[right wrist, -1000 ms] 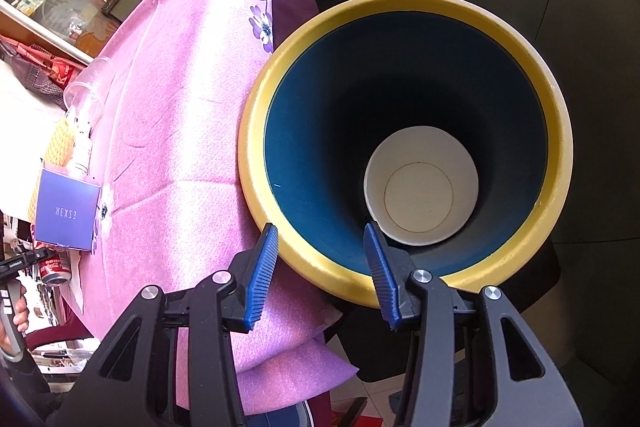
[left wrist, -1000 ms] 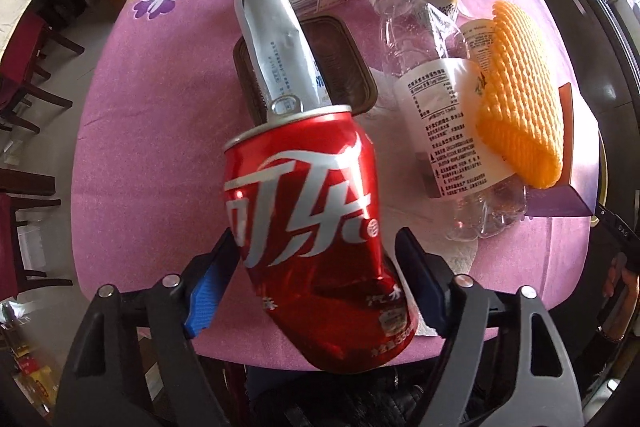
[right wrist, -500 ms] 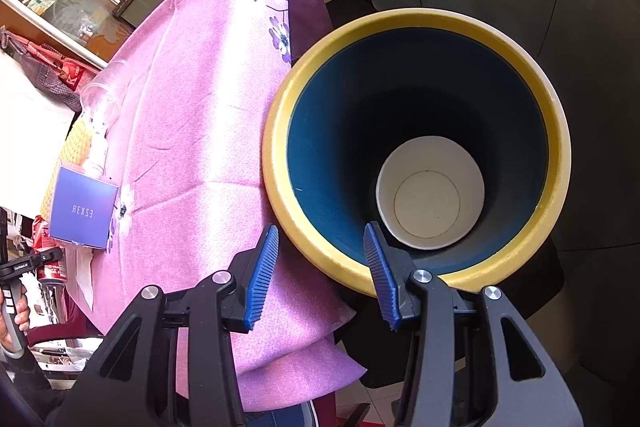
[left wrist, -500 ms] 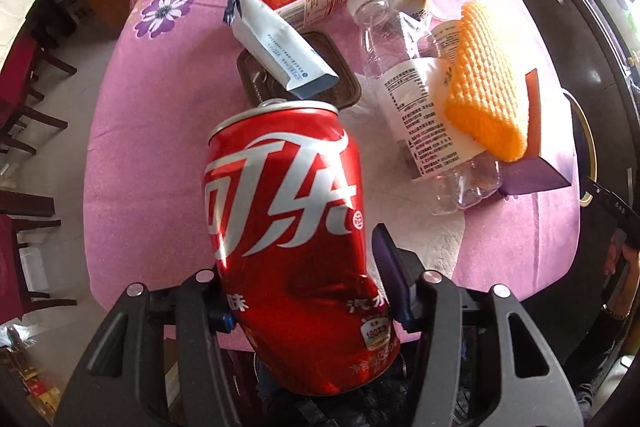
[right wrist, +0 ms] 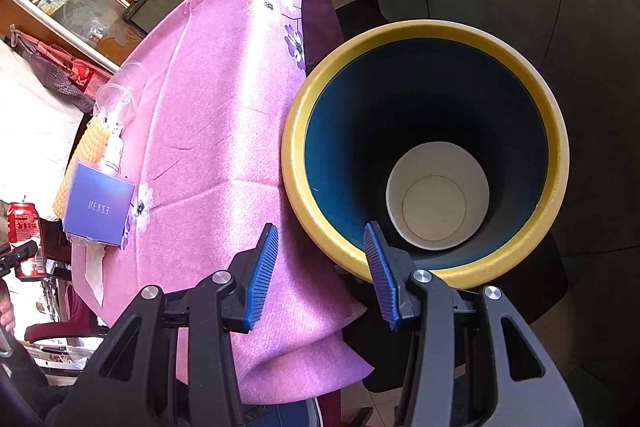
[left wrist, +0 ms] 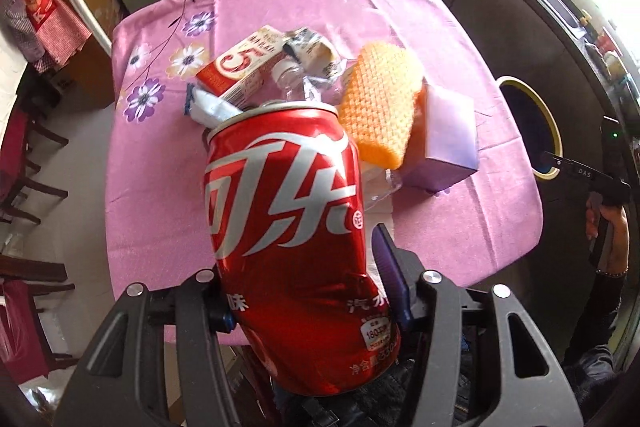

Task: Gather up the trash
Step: 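Grasp the red cola can with the left gripper and lift it, then drop the cola can into the bin by opening the left gripper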

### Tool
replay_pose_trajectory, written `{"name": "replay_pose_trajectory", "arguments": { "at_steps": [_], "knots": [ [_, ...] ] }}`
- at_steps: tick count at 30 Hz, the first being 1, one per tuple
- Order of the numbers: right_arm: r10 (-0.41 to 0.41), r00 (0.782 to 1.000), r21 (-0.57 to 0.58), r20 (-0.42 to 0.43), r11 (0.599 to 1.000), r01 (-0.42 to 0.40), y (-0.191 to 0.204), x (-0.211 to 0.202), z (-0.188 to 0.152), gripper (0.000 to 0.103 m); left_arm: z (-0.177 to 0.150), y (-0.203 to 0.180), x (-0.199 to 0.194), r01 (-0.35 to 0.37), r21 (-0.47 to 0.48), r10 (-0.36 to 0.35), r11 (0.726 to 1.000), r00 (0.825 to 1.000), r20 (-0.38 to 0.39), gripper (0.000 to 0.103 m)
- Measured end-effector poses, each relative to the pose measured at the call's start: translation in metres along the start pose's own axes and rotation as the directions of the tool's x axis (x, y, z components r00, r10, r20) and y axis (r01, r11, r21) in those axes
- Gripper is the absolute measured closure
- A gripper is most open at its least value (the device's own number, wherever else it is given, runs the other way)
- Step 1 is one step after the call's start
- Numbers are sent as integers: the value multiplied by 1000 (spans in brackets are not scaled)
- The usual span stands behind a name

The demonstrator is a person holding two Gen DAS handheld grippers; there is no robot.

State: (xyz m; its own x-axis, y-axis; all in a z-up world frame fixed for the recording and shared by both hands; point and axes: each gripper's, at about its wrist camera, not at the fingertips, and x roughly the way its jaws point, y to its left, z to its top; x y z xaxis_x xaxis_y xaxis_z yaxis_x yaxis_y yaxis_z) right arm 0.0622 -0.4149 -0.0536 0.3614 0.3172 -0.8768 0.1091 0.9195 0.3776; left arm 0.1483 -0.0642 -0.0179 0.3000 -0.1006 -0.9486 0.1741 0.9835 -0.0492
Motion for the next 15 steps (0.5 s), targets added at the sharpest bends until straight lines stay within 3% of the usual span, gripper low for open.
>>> {"name": "replay_pose_trajectory", "arguments": {
  "at_steps": [6, 9, 15],
  "knots": [
    [8, 997, 21, 79, 1000, -10, -10, -33, -10, 58, 32, -71, -12, 97, 185, -111, 978, 991, 68, 50],
    [3, 993, 39, 115, 999, -8, -19, -51, -19, 58, 52, -117, -6, 164, 279, -193, 946, 978, 77, 50],
    [-15, 986, 94, 165, 996, 0, -47, -74, -38, 58, 94, -222, 36, 279, 420, -308, 863, 951, 2, 50]
  ]
}}
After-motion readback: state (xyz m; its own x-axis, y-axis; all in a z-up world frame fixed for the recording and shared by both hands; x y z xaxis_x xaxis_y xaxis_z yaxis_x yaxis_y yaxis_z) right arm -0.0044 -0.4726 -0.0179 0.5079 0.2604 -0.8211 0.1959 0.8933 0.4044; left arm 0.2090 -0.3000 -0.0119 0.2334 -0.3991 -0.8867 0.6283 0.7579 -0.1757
